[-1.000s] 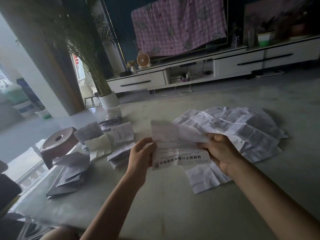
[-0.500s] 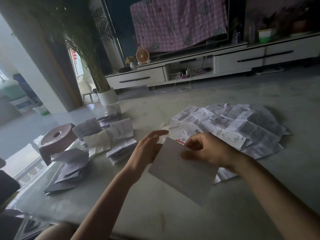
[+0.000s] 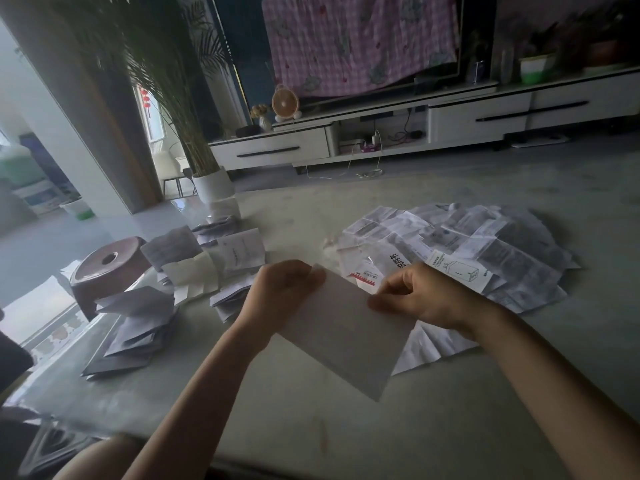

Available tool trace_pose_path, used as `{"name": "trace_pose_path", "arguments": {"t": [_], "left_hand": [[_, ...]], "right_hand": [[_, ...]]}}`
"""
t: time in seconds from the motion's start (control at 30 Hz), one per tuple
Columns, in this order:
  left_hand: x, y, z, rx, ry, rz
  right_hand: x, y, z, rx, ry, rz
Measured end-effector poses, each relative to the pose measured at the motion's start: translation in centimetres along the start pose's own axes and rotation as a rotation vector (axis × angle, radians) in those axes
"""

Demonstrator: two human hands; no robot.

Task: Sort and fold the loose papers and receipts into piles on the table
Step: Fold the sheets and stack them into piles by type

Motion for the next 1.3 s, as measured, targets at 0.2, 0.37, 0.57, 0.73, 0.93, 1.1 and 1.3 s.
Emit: {"name": "trace_pose_path", "arguments": {"t": [0.2,0.37,0.57,0.73,0.93,1.1,1.3], "left_hand": [[0.3,0.8,0.6,0.084,0.017,-0.109],[1.3,0.7,-0.7,0.564,-0.131,-0.208],[2.2,2.0,-0.8,0.444,-0.125,-0.078],[2.2,1.6,-0.9,0.354,-0.115,0.016],[2.2,1.7,-1.2,0.682,-0.285,-0.068],[2.6,1.8,-2.3,0.429,-0.153,0.045],[3.3,0.9,-3.5,0.395,-0.131,0.177]], "right_hand": [[-0.2,1.4,-0.4,-0.101,-0.028,-0.069],[-0.4,0.1,0.1,-0.243,-0.073,0.201],[-0.7,0.5,0.5,-0.233,-0.072,0.249],[-0.6,1.0,0.5,-0.317,-0.075,0.141],[-0.9,1.3,0.3,-0.009,-0.228,0.357],[-1.2,2.1,0.2,-0.147,-0.191,0.273],[-1.4,4.1,1.3,-0.089,-0.147,0.271]]}}
Point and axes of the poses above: each hand's wrist, its own x-axis away from the middle knuckle, its own y-axis out of the palm, z = x × y, the point moved 3 cm from there along -x, towards the middle knuckle, and after that the axes turned 9 degrees about -z, right-handed, at the moved point
